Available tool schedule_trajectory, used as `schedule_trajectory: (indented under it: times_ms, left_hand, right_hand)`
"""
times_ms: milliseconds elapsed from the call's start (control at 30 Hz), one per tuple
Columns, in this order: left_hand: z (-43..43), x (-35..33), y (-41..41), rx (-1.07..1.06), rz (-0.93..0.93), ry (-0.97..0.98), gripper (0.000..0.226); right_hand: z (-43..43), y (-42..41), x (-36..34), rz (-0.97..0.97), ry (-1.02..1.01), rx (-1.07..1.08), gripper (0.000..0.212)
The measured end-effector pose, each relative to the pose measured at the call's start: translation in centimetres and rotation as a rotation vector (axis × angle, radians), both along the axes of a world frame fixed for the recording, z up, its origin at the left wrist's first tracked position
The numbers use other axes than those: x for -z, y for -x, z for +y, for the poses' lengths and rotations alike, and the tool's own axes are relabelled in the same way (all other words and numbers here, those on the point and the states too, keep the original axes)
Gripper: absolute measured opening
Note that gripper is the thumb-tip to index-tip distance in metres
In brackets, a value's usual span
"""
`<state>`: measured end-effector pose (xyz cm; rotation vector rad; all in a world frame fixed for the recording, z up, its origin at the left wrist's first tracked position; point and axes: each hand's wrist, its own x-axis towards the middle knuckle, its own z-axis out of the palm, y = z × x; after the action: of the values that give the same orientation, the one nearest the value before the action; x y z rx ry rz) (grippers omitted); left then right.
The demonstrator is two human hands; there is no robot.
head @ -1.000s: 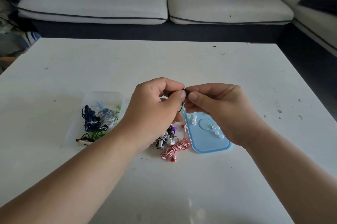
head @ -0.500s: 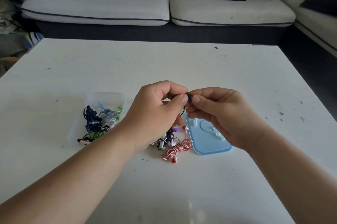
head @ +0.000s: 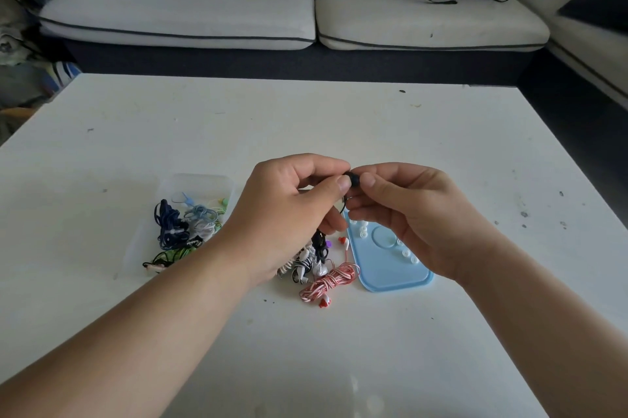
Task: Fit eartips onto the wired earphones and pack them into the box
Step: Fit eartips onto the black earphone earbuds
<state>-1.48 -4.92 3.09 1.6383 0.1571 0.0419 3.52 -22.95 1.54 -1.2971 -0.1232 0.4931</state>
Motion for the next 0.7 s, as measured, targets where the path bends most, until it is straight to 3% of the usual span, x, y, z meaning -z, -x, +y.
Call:
schedule_trajectory:
  times_ms: [167, 400, 700]
  left_hand:
    - [0.0, 0.2, 0.1, -0.019, 0.002, 0.013, 0.017]
    - [0.0, 0.2, 0.1, -0.038, -0.022, -0.064, 0.018]
    - [0.3, 0.9, 0.2, -0.005, -0.105, -0.325, 0.025]
  right_hand:
    - [0.4, 0.2, 0.3, -0.045, 0.006, 0.032, 0.031]
    - [1.3, 0.7, 0.7, -0.138, 0.115, 0.150, 0.014]
    - [1.4, 0.7, 0.6, -0.116, 0.207, 0.147, 0.016]
